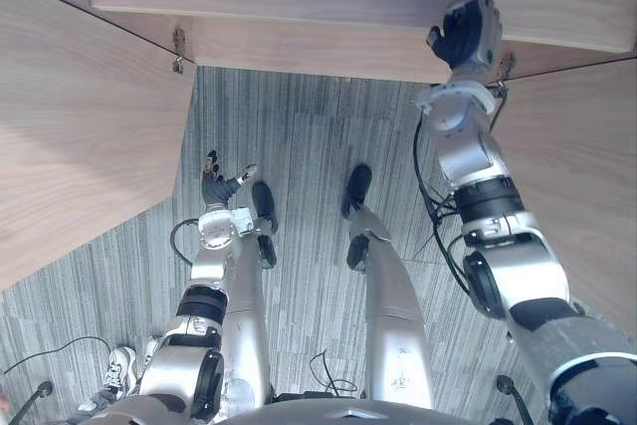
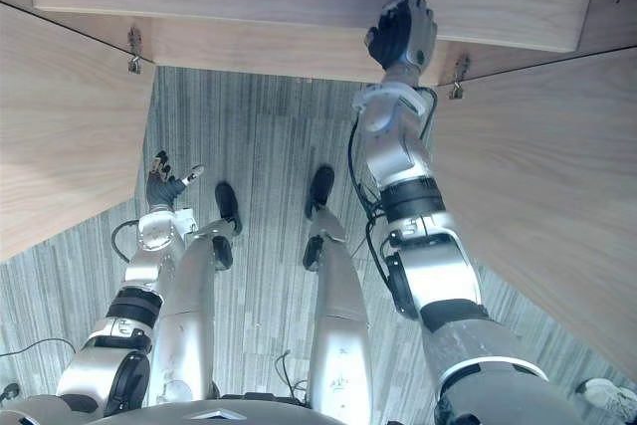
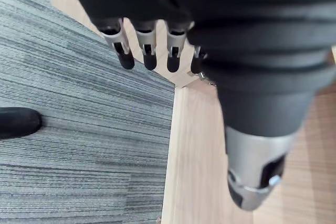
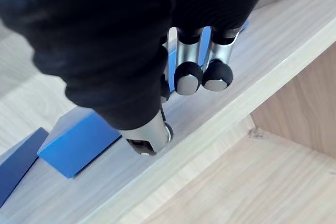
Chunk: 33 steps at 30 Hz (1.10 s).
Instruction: Walk over to the cabinet, pick up the folder, carry it to the office cabinet, place the folder inside the office cabinet, then close the office cabinet door
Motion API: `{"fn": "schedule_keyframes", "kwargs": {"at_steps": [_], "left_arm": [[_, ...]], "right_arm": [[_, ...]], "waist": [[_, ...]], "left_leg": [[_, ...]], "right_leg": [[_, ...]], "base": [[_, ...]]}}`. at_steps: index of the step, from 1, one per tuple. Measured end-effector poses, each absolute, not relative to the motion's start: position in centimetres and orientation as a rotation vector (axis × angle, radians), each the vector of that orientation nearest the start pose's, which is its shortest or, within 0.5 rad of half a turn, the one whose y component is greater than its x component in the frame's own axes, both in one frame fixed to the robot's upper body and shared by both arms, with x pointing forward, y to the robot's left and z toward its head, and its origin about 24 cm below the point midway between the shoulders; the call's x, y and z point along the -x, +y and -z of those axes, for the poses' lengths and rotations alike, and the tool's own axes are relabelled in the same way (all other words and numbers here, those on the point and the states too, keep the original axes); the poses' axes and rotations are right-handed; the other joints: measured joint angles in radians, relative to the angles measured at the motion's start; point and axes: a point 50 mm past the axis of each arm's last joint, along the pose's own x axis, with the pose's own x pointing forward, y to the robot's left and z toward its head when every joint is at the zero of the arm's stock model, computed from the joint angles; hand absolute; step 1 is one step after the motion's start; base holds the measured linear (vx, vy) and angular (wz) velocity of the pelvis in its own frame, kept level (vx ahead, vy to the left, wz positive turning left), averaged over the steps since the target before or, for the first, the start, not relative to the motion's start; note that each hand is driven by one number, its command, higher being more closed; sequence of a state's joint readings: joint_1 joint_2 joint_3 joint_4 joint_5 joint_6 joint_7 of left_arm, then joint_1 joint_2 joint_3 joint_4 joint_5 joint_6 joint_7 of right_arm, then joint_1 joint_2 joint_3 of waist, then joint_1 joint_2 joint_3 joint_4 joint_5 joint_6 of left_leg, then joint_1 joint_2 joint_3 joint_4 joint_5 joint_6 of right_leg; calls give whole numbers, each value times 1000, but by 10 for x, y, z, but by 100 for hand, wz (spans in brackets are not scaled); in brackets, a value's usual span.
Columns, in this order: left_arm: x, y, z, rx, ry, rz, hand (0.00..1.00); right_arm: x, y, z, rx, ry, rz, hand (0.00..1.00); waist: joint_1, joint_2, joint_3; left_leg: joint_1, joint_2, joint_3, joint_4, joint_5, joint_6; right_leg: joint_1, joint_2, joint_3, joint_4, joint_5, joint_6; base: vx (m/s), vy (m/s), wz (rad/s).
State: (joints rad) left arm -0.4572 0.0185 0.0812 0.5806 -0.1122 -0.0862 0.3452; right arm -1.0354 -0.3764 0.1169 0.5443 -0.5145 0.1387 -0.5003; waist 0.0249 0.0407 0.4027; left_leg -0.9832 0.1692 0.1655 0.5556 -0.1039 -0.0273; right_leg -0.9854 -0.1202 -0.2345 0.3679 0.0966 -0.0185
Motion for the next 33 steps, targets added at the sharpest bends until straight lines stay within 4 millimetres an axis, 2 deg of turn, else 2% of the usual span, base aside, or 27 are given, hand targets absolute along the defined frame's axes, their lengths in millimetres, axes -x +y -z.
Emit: {"fn": "schedule_keyframes", "kwargs": {"at_steps": [4,11,17,24,33], "left_arm": [[-337,153,-44,92,70,-313,0],[-336,156,-41,99,85,-332,0],[-330,160,-34,97,97,-351,0],[-315,166,-20,114,118,-366,0],[-301,175,-21,131,74,-386,0]], "right_arm": [[-393,-154,-299,842,-638,523,100],[-399,-135,-323,860,-656,462,100],[-399,-133,-343,851,-686,456,100],[-397,-143,-360,762,-677,470,100],[-391,-179,-378,650,-665,524,100]], "waist": [[-2,-2,1],[-3,-6,3],[3,-7,4],[5,-8,4],[15,-9,5]], "left_leg": [[-28,1,-3,2,0,0],[-50,-4,-23,-11,8,0],[-53,-25,-29,-56,36,-3],[-55,-49,-52,-120,82,-13],[-42,-57,-49,-170,117,-15]], "right_leg": [[-25,-1,-2,5,1,-1],[-33,-6,-25,0,0,-1],[-48,-23,-35,0,-3,-3],[-63,-49,-70,21,-22,-15],[-64,-69,-90,35,-35,-20]], "base": [[0,0,0],[25,-5,6],[27,-6,14],[21,-12,22],[8,-15,13]]}}
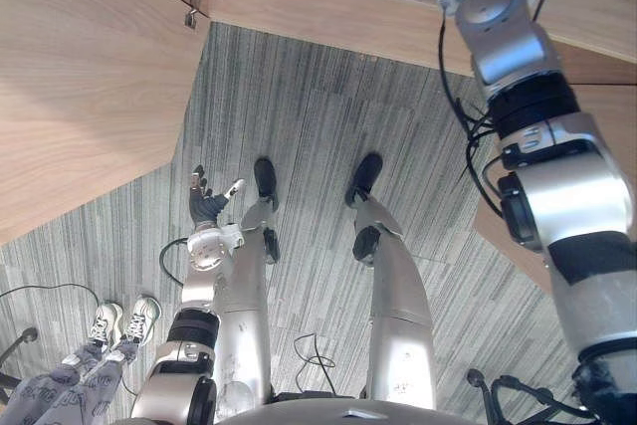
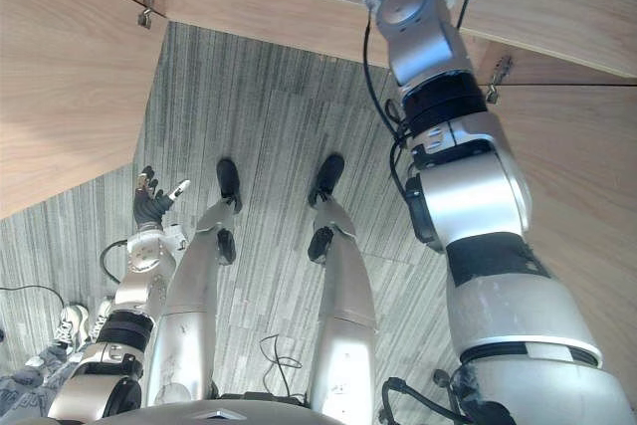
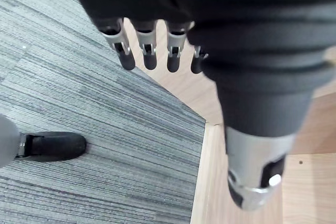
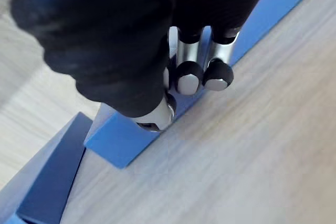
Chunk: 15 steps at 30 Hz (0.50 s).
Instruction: Walk over to the cabinet, pick up the folder, carry it to the office cabinet, place the folder inside the office cabinet, then close the office cabinet door
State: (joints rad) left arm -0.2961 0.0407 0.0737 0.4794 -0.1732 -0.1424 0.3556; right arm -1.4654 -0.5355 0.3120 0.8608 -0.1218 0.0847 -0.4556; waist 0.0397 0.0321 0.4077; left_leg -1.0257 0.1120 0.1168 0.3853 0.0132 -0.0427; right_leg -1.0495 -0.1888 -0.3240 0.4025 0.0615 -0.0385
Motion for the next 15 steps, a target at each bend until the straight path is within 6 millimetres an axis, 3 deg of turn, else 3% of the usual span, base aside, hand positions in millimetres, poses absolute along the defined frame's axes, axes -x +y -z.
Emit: {"fn": "schedule_keyframes", "kwargs": {"at_steps": [7,15], "left_arm": [[-301,175,-26,134,51,-372,0],[-302,176,-26,136,49,-377,0]], "right_arm": [[-390,-186,-382,606,-663,501,100],[-387,-188,-393,545,-676,486,100]], "waist": [[1,1,1],[2,1,2]], "left_leg": [[17,-5,24,-63,49,-1],[18,-2,29,-53,54,0]], "right_leg": [[-17,-11,-2,3,1,-1],[-17,-8,3,4,9,-9]], "base": [[3,-16,8],[-1,-3,-1]]}}
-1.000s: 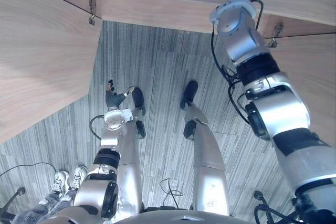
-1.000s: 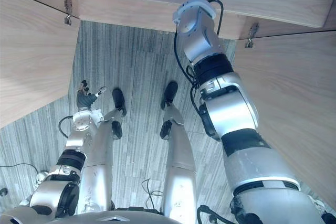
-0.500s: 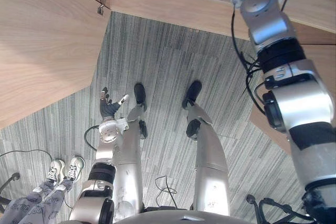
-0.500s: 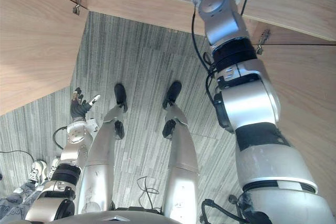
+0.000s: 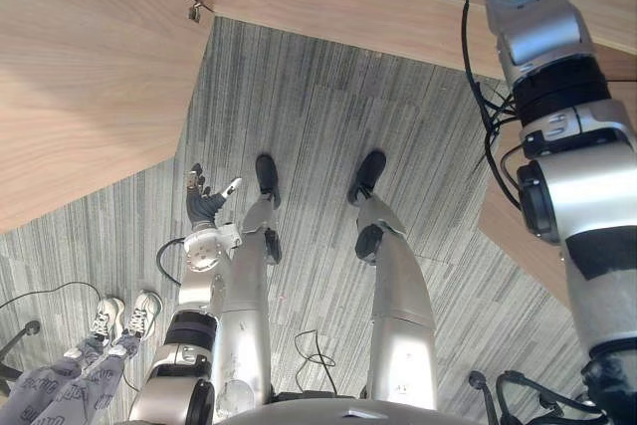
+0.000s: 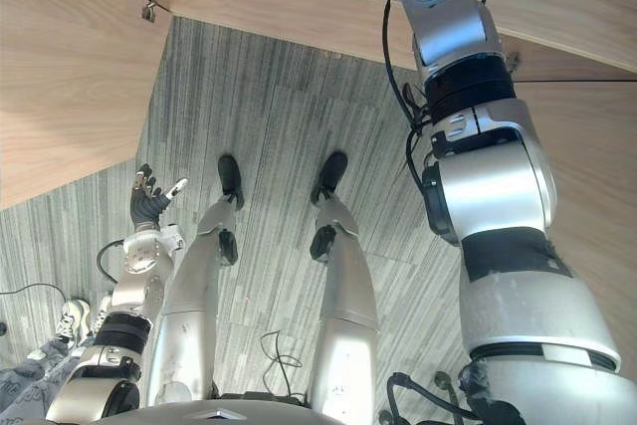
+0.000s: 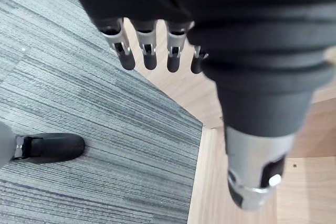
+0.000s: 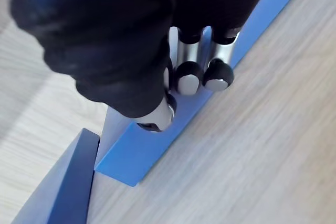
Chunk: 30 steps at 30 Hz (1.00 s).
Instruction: Walk over to the cabinet, pick up the folder, carry it to the office cabinet, place the folder inside the office cabinet, then close the office cabinet door
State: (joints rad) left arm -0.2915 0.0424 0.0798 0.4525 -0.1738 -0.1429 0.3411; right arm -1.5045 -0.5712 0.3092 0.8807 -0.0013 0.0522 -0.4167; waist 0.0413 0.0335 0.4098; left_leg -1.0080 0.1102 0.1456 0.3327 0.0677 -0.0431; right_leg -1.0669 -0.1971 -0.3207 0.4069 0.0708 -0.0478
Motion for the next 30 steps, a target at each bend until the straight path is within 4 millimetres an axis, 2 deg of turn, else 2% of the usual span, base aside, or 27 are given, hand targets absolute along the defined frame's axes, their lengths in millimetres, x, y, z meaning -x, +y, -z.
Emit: {"fn": "schedule_keyframes", "kwargs": {"at_steps": [4,6,9,11,12,14,15,17,18,20,24,25,28,30], "left_arm": [[-302,177,-27,143,47,-381,0],[-303,177,-28,149,45,-382,0],[-303,180,-26,155,56,-395,0],[-301,180,-24,150,71,-393,0],[-301,180,-23,148,77,-387,0],[-298,179,-17,112,104,-374,0],[-297,179,-15,100,113,-372,0],[-291,180,-7,65,146,-360,0],[-289,180,-4,60,156,-359,0],[-278,183,7,39,198,-366,0],[-246,184,46,22,363,-373,0],[-236,181,56,18,408,-367,0],[-218,179,73,10,487,-361,0],[-207,182,87,-18,559,-359,0]], "right_arm": [[-384,-193,-391,443,-682,482,100],[-374,-195,-390,352,-749,465,100],[-351,-192,-373,248,-883,430,100],[-336,-190,-339,164,-916,384,100],[-333,-188,-329,146,-913,370,100],[-317,-178,-290,74,-896,307,100],[-312,-176,-280,57,-892,293,100],[-292,-169,-242,-19,-846,261,100],[-287,-167,-235,-34,-836,251,100],[-276,-160,-214,-72,-797,210,100],[-257,-145,-162,-112,-630,112,100],[-250,-144,-145,-115,-565,100,100],[-237,-146,-111,-112,-426,106,100],[-234,-151,-82,-76,-301,128,100]], "waist": [[11,0,3],[11,1,25],[4,0,26],[-4,-1,26],[-5,-1,26],[-12,-2,26],[-12,-2,26],[-19,-4,24],[-20,-5,23],[-22,-12,-8],[-27,-26,-100],[-30,-29,-130],[-34,-37,-185],[-47,-38,-213]], "left_leg": [[1,16,0,38,-12,-2],[20,30,-4,77,-38,-2],[44,42,-3,129,-74,2],[101,45,0,146,-100,3],[121,46,3,149,-106,3],[210,51,22,155,-135,4],[233,51,25,155,-142,6],[327,60,34,156,-164,-1],[352,62,40,154,-170,0],[404,73,61,155,-190,-2],[545,94,111,128,-228,-5],[586,94,122,109,-232,-8],[677,90,155,57,-234,-12],[741,79,162,12,-229,-19]], "right_leg": [[17,14,3,0,5,-3],[53,26,4,0,3,-3],[88,30,11,19,-8,2],[145,32,18,33,-30,10],[163,32,21,35,-35,11],[242,35,35,37,-56,25],[264,37,38,36,-60,28],[354,47,45,25,-74,37],[378,50,49,20,-76,38],[422,63,65,4,-76,40],[551,100,97,-77,-66,51],[588,105,102,-101,-65,55],[665,120,127,-165,-48,63],[730,133,147,-237,-12,68]], "base": [[-3,-23,-11],[-1,-23,-18],[8,-11,-16],[17,-11,-9],[24,-19,-12],[57,-35,-18],[75,-39,-17],[98,-40,-17],[102,-39,-27],[77,-16,-32],[97,0,-36],[116,5,-33],[107,3,-29],[98,18,-27]]}}
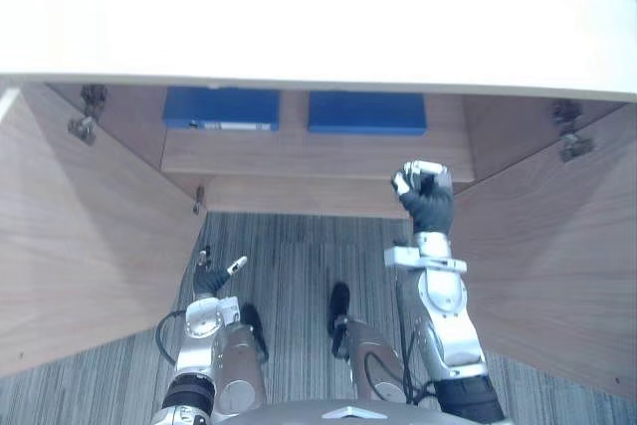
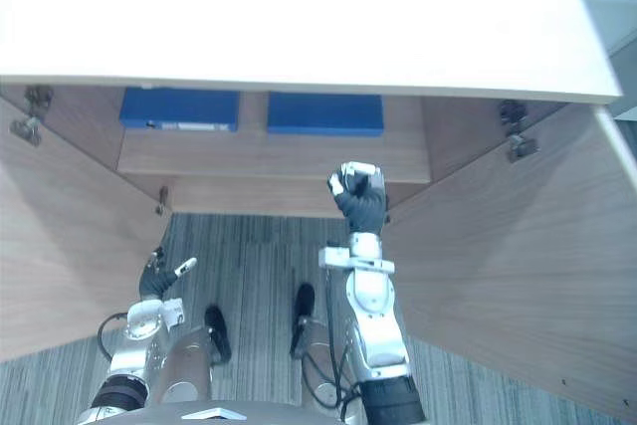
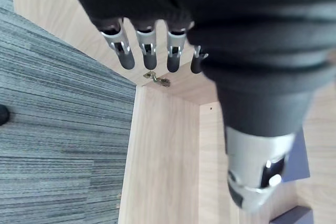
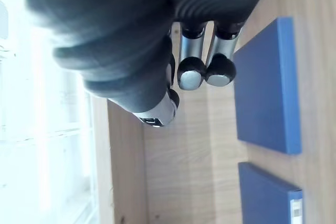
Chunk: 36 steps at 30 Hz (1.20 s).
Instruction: Walk over to the cabinet, pick up the folder, carry it to the office cabinet, place the folder inside the office cabinet, then close the office cabinet door
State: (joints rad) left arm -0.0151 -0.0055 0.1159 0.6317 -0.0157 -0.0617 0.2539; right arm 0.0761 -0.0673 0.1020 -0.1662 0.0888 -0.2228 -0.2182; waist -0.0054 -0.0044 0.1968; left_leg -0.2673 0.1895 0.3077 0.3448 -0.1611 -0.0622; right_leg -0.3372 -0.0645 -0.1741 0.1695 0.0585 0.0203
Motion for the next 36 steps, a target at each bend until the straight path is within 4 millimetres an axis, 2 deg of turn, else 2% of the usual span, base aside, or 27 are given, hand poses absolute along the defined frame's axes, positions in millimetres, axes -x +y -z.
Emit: {"fn": "schedule_keyframes", "kwargs": {"at_steps": [2,3,5,7,11,12,15,19,22,31,36], "left_arm": [[-200,185,97,-35,616,-358,0],[-198,186,99,-40,627,-358,0],[-187,192,107,-78,675,-356,0],[-182,195,110,-88,693,-360,0],[-159,198,125,-112,789,-362,0],[-157,198,126,-111,801,-361,0],[-136,197,138,-119,888,-350,0],[-118,194,148,-120,971,-337,0],[-110,193,152,-115,1007,-329,0],[-106,189,156,-142,1037,-288,0],[-105,189,157,-150,1045,-282,0]], "right_arm": [[-235,-157,-43,-20,-131,145,100],[-235,-160,-31,5,-80,149,100],[-226,-167,17,97,153,158,100],[-220,-169,37,127,246,153,100],[-191,-176,90,188,535,163,100],[-187,-177,95,188,565,166,0],[-164,-180,120,184,726,188,0],[-135,-188,140,196,892,220,0],[-131,-190,143,186,918,243,0],[-118,-196,150,158,987,301,0],[-115,-201,151,119,999,354,0]], "waist": [[-21,-1,-17],[-23,-1,-17],[-22,1,-36],[-22,1,-45],[-20,-5,-75],[-20,-6,-76],[-17,-17,-96],[-20,-25,-104],[-20,-28,-116],[-19,-23,-142],[-23,-23,-143]], "left_leg": [[55,-16,5,-52,16,-4],[73,-22,6,-66,20,-4],[124,-43,23,-105,28,-2],[139,-50,22,-110,28,-2],[190,-70,21,-123,23,2],[198,-72,22,-124,21,1],[238,-92,17,-148,12,-3],[274,-112,-2,-171,8,3],[294,-120,-7,-193,8,3],[355,-133,-31,-248,22,5],[365,-143,-22,-260,18,18]], "right_leg": [[75,4,4,-97,44,9],[97,4,6,-124,57,11],[164,6,30,-216,105,21],[187,4,36,-242,118,24],[224,-6,65,-253,127,31],[229,-7,70,-257,127,32],[242,-15,99,-258,118,38],[259,-19,122,-258,111,43],[271,-18,136,-258,101,43],[303,-17,130,-258,97,49],[299,-15,142,-258,102,59]], "base": [[59,21,-8],[59,30,-6],[57,33,-16],[22,38,-13],[-53,62,-13],[-89,35,-10],[-95,34,-25],[-83,18,-18],[-48,15,-21],[3,11,1],[37,29,-6]]}}
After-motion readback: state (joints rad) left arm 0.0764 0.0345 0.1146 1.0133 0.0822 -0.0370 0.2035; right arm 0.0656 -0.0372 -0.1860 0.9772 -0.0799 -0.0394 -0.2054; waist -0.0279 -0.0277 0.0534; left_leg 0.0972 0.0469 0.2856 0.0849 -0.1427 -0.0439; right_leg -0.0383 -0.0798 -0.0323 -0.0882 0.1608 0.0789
